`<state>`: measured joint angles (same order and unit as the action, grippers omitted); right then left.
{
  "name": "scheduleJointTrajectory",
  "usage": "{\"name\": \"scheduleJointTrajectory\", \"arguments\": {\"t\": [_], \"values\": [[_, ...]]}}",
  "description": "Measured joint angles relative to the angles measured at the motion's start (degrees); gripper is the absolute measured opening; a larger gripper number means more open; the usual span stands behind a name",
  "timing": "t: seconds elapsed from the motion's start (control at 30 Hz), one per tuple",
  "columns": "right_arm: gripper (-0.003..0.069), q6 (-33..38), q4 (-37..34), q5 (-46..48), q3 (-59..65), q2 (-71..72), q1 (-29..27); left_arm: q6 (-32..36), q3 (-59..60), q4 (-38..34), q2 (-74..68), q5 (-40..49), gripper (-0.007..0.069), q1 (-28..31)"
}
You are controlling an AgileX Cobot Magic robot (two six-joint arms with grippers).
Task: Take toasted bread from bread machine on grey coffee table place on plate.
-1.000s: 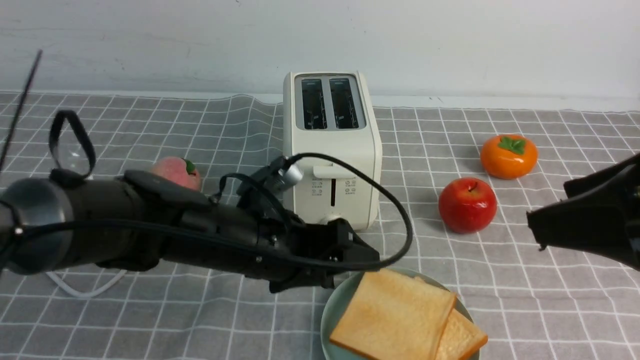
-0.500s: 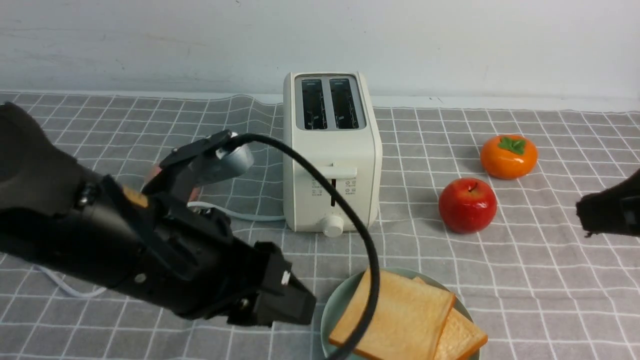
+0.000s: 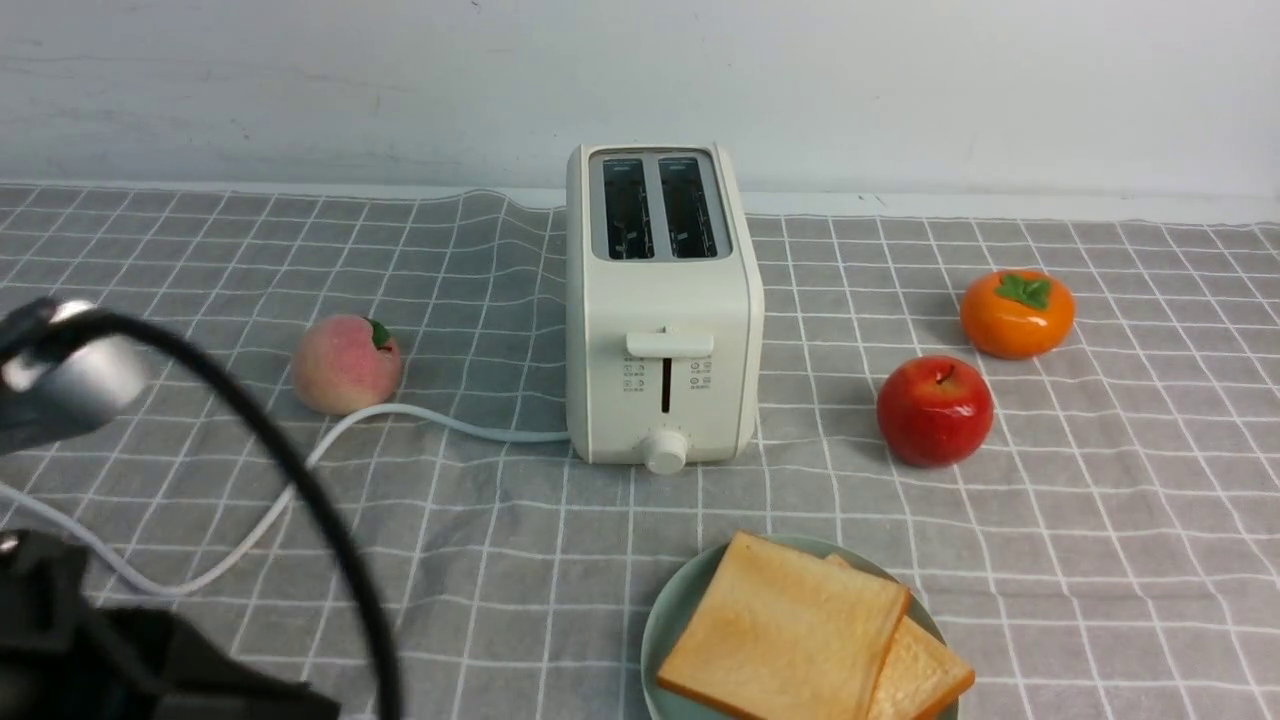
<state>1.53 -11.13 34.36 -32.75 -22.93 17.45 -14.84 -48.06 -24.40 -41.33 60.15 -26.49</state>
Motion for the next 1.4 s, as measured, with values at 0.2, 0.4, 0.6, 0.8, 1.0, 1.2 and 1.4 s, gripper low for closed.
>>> {"name": "scheduleJointTrajectory", "arguments": {"t": [0.2, 0.4, 0.6, 0.8, 1.0, 1.2, 1.4], "values": [[-0.0016, 0.3, 1.02, -9.88, 13.21, 12.39, 0.0, -5.16, 4.56, 3.95, 14.54, 3.2, -0.0014, 0.0], [-0.0013, 0.3, 2.9, -14.13, 20.11, 15.87, 0.0, -7.05, 5.2, 4.05, 23.64, 4.04, -0.0014, 0.0], [-0.0008, 0.3, 3.03, -14.57, 21.51, 15.99, 0.0, -7.12, 5.2, 4.17, 25.3, 2.06, -0.0014, 0.0], [-0.0001, 0.3, 3.03, -14.75, 21.51, 15.99, 0.0, -7.14, 5.2, 4.17, 25.3, 1.99, -0.0014, 0.0], [0.0003, 0.3, 3.03, -14.9, 21.51, 15.99, 0.0, -7.14, 5.73, 4.24, 25.3, 0.67, -0.0014, 0.0], [0.0009, 0.3, 3.03, -14.98, 21.51, 15.99, 0.0, 2.06, 17.73, 18.65, 29.2, -21.65, -0.0014, 0.32], [0.0015, 0.3, 3.03, -14.98, 21.51, 15.99, 0.0, 2.23, 34.09, 22.89, 39.38, -35.67, -0.0014, 8.4]]}}
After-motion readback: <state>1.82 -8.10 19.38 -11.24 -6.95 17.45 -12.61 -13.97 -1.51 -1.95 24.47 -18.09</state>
